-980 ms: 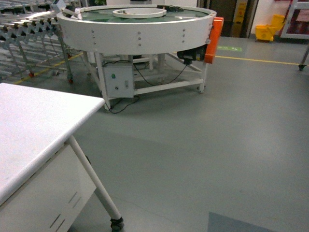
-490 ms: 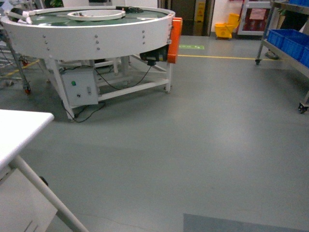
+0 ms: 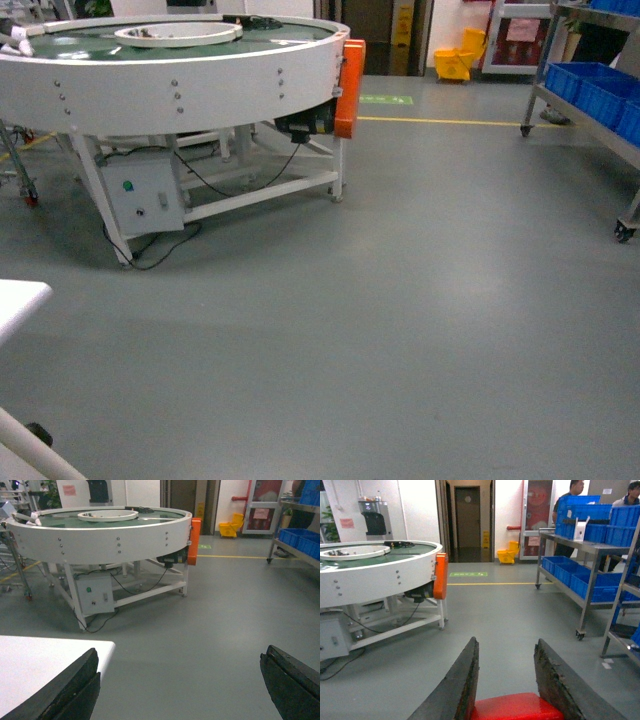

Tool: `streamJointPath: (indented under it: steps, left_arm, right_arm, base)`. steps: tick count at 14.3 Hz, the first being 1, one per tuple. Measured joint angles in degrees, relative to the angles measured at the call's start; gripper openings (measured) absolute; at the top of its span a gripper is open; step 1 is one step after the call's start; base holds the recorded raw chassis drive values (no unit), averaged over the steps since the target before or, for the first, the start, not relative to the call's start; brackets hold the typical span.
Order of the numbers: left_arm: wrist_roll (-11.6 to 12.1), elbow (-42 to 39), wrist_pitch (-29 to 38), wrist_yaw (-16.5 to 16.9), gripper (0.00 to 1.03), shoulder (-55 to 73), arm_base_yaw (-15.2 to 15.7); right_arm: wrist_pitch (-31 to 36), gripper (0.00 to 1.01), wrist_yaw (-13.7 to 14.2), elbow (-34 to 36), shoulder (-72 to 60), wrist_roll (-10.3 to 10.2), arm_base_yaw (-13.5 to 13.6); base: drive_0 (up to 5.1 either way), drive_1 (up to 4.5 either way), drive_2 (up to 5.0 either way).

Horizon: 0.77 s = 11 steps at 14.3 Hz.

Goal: Pick red block from blue box to shelf

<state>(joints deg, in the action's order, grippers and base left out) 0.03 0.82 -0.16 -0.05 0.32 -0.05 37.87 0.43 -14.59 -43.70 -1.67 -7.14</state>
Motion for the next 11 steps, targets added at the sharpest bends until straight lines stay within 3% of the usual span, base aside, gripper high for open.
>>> streamJointPath:
  steps: [4,11]
  left_arm:
    - [0.0,0.0,-0.07,0.02,0.98,0.02,0.0]
    - [0.0,0.0,-0.28,0.02,0.98,0.02,0.04]
  right_arm:
    - [-0.22,0.28,0.0,0.04,-0.07,0.0,0.0]
    - [0.0,0.28,-0.02,0.11,-0.11,0.0,0.02]
  base:
    - [-0.1,3.93,-4.1]
    - [-1.6,2.36,-5.6]
